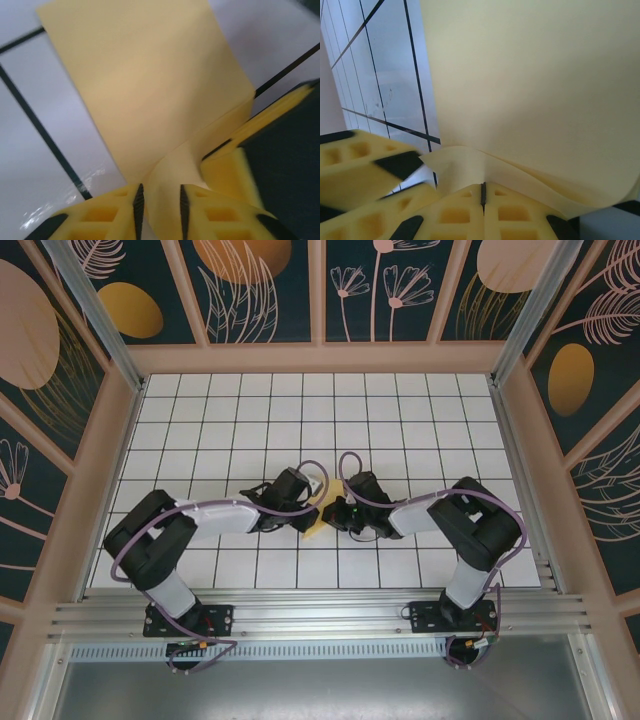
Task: Fold a paper plane with a square sheet of paper (pick it up from the middle)
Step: Third fold the triangle at the center of the table.
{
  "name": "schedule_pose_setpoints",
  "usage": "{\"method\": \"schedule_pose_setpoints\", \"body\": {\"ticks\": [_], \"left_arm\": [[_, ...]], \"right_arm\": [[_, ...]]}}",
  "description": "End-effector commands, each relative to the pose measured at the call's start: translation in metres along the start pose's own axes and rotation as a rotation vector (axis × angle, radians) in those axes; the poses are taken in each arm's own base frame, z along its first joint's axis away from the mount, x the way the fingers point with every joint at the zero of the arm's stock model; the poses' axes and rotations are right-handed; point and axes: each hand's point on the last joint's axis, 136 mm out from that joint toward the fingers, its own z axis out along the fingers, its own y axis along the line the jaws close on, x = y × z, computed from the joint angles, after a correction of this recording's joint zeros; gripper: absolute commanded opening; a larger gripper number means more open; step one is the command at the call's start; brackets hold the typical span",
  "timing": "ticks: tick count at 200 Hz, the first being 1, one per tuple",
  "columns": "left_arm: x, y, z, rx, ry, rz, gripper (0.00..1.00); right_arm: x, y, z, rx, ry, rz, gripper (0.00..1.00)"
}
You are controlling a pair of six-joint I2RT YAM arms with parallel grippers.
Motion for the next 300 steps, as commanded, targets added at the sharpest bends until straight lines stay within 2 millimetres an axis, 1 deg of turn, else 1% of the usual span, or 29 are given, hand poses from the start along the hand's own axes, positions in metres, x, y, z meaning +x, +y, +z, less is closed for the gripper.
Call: {"method": "schedule_pose_setpoints", "body": {"ticks": [1, 12, 20, 24, 26, 29, 34, 46, 62, 78, 93, 124, 149, 164, 191, 222, 249, 275, 300], "left_arm": [[-0.042, -0.013, -0.034, 0.035, -0.116, -0.089, 0.34], [-0.045, -0.016, -0.041, 0.059, -0.135, -0.147, 0.34], [-0.046, -0.023, -0.044, 0.105, -0.14, -0.191, 0.33], [-0.046, -0.027, -0.046, 0.13, -0.141, -0.215, 0.3], [-0.045, -0.029, -0.046, 0.142, -0.137, -0.225, 0.26], [-0.045, -0.032, -0.047, 0.167, -0.138, -0.246, 0.23], [-0.044, -0.039, -0.048, 0.212, -0.137, -0.282, 0.2], [-0.042, -0.052, -0.05, 0.308, -0.128, -0.353, 0.16], [-0.035, -0.055, -0.047, 0.348, -0.113, -0.458, 0.11], [-0.023, -0.049, -0.04, 0.341, -0.1, -0.539, 0.08], [-0.013, -0.046, -0.033, 0.335, -0.082, -0.588, 0.08], [-0.007, -0.056, -0.024, 0.416, -0.048, -0.628, 0.09], [0.0, -0.05, -0.014, 0.375, -0.029, -0.641, 0.1], [0.008, -0.046, -0.006, 0.343, 0.003, -0.635, 0.1], [0.019, -0.037, 0.003, 0.288, 0.026, -0.631, 0.09], [0.019, -0.033, -0.004, 0.273, -0.002, -0.626, 0.09], [0.013, -0.029, -0.015, 0.258, -0.052, -0.624, 0.08], [0.007, -0.029, -0.026, 0.275, -0.102, -0.627, 0.07], [0.008, -0.029, -0.026, 0.27, -0.097, -0.624, 0.06]], "right_arm": [[0.021, -0.056, 0.002, 0.204, 0.04, 0.061, 0.03], [0.021, -0.058, 0.003, 0.212, 0.04, 0.063, 0.04], [0.021, -0.057, 0.003, 0.212, 0.041, 0.062, 0.04], [0.021, -0.057, 0.004, 0.212, 0.04, 0.062, 0.04], [0.021, -0.058, 0.004, 0.213, 0.039, 0.063, 0.04], [0.021, -0.058, 0.004, 0.214, 0.039, 0.065, 0.04], [0.021, -0.058, 0.004, 0.218, 0.039, 0.065, 0.04], [0.02, -0.06, 0.005, 0.226, 0.04, 0.068, 0.04], [0.021, -0.061, 0.006, 0.228, 0.038, 0.073, 0.03], [0.021, -0.062, 0.006, 0.231, 0.035, 0.078, 0.04], [0.021, -0.062, 0.006, 0.23, 0.036, 0.078, 0.04], [0.022, -0.064, 0.006, 0.236, 0.039, 0.077, 0.04], [0.023, -0.064, 0.006, 0.238, 0.039, 0.077, 0.04], [0.024, -0.065, 0.005, 0.24, 0.04, 0.078, 0.04], [0.024, -0.066, 0.006, 0.245, 0.041, 0.079, 0.04], [0.024, -0.068, 0.006, 0.248, 0.04, 0.086, 0.04], [0.024, -0.068, 0.007, 0.251, 0.041, 0.085, 0.04], [0.023, -0.068, 0.008, 0.25, 0.04, 0.086, 0.04], [0.023, -0.069, 0.008, 0.253, 0.04, 0.087, 0.04]]}}
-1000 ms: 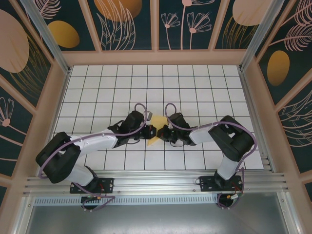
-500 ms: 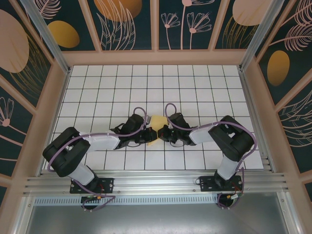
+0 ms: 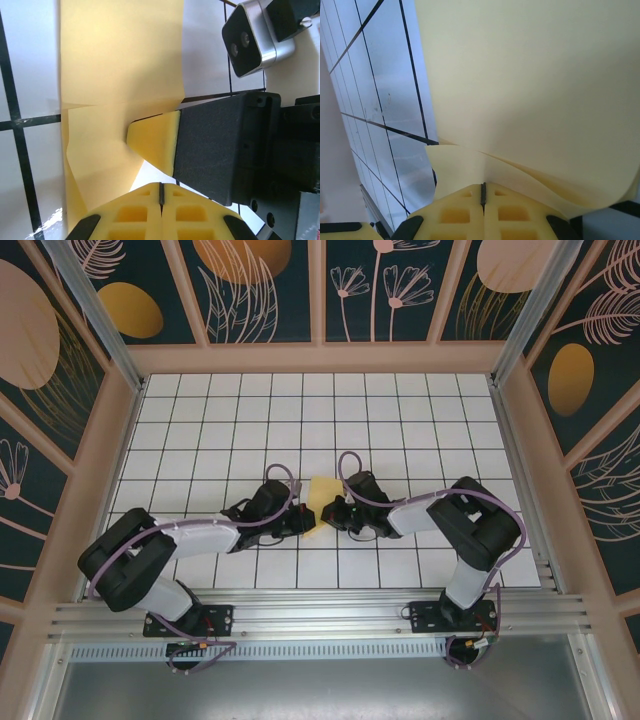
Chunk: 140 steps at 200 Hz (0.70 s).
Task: Fold a paper plane with a square sheet of paper (pick it up from the middle)
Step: Third fold the triangle at the center of the table.
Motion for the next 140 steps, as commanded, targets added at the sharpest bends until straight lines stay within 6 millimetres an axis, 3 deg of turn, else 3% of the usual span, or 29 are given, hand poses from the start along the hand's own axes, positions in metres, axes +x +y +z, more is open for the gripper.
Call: {"method": "schedule_pose_setpoints", "body": {"ticks": [1, 32, 66, 140], "left_arm": [[-0.005, -0.002, -0.003, -0.001, -0.03, 0.009, 0.06], [0.001, -0.006, 0.003, 0.031, 0.014, 0.013, 0.04], [0.007, 0.006, 0.003, -0.018, 0.032, 0.01, 0.05], [-0.002, 0.004, 0.018, -0.031, 0.029, 0.027, 0.08]], "right_arm": [[0.023, -0.07, 0.007, 0.242, 0.041, 0.068, 0.04], [0.023, -0.069, 0.008, 0.241, 0.044, 0.068, 0.04], [0.022, -0.07, 0.007, 0.243, 0.042, 0.069, 0.04], [0.023, -0.068, 0.007, 0.241, 0.043, 0.066, 0.04]]}}
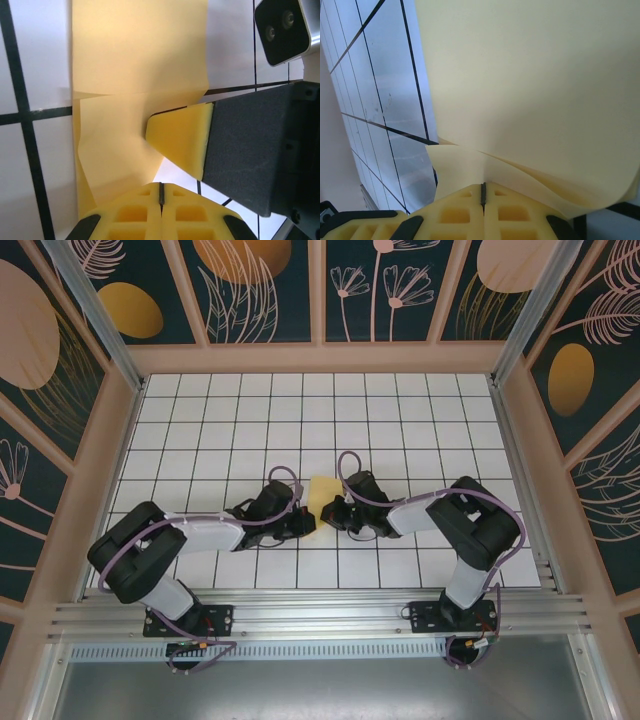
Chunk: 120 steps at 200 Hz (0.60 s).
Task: Fold a paper plane with a square sheet of paper (pick it up from the middle)
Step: Third fold the triangle at the center of the table.
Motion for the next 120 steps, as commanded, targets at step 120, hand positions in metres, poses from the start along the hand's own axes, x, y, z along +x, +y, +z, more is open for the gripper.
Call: {"method": "schedule_pose_setpoints", "body": {"ticks": [120], "left_arm": [[0.011, 0.029, 0.018, -0.123, 0.07, 0.056, 0.09]], "right_arm": [[0.023, -0.072, 0.007, 0.265, 0.047, 0.064, 0.04]]}}
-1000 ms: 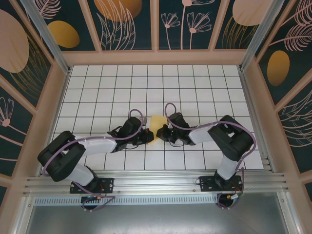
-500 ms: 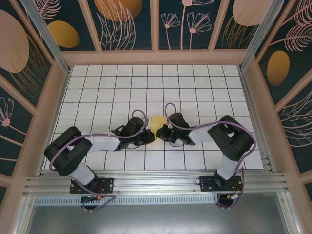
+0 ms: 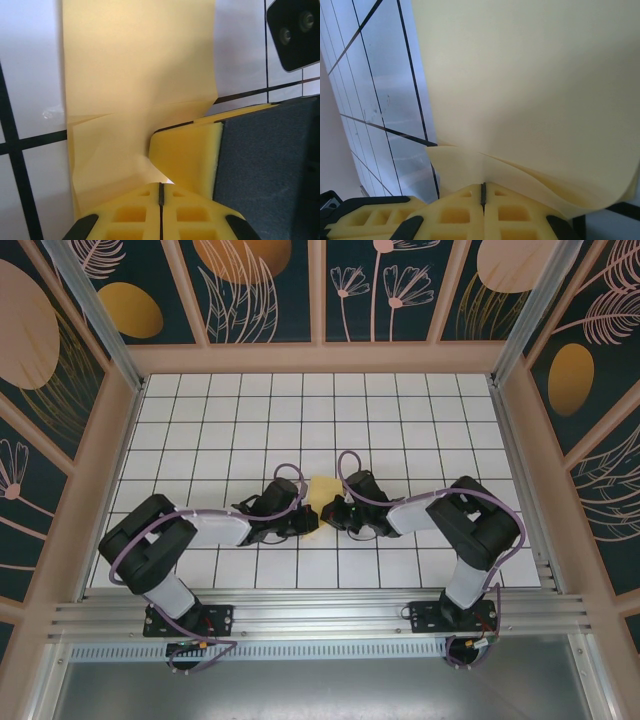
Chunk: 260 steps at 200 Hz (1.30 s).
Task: Fold a paper plane with a square sheet of paper (pick it up from the middle)
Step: Third fold the triangle at the center of the table.
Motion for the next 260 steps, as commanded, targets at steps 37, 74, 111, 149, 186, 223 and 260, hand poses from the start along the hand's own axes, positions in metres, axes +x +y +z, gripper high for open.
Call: {"method": "schedule_pose_setpoints", "body": {"ticks": [37, 74, 111, 149, 186, 223, 260], "left_arm": [[0.015, 0.036, 0.005, -0.151, 0.051, 0.051, 0.09], [0.017, 0.036, 0.003, -0.143, 0.052, 0.068, 0.1], [0.0, 0.0, -0.012, -0.043, 0.003, 0.092, 0.14], [-0.005, -0.031, -0.025, 0.065, 0.002, 0.043, 0.13], [0.007, -0.025, -0.018, 0.082, 0.051, -0.028, 0.1], [0.018, -0.015, -0.008, 0.06, 0.108, -0.039, 0.1], [0.022, -0.001, -0.002, 0.006, 0.118, -0.032, 0.1]], "right_arm": [[0.023, -0.075, 0.007, 0.271, 0.047, 0.054, 0.05], [0.023, -0.075, 0.008, 0.273, 0.046, 0.056, 0.04], [0.022, -0.078, 0.006, 0.291, 0.044, 0.06, 0.04], [0.023, -0.079, 0.006, 0.299, 0.045, 0.059, 0.04], [0.023, -0.081, 0.005, 0.305, 0.042, 0.06, 0.04], [0.023, -0.082, 0.005, 0.308, 0.044, 0.064, 0.04], [0.024, -0.083, 0.006, 0.309, 0.045, 0.065, 0.04]]}}
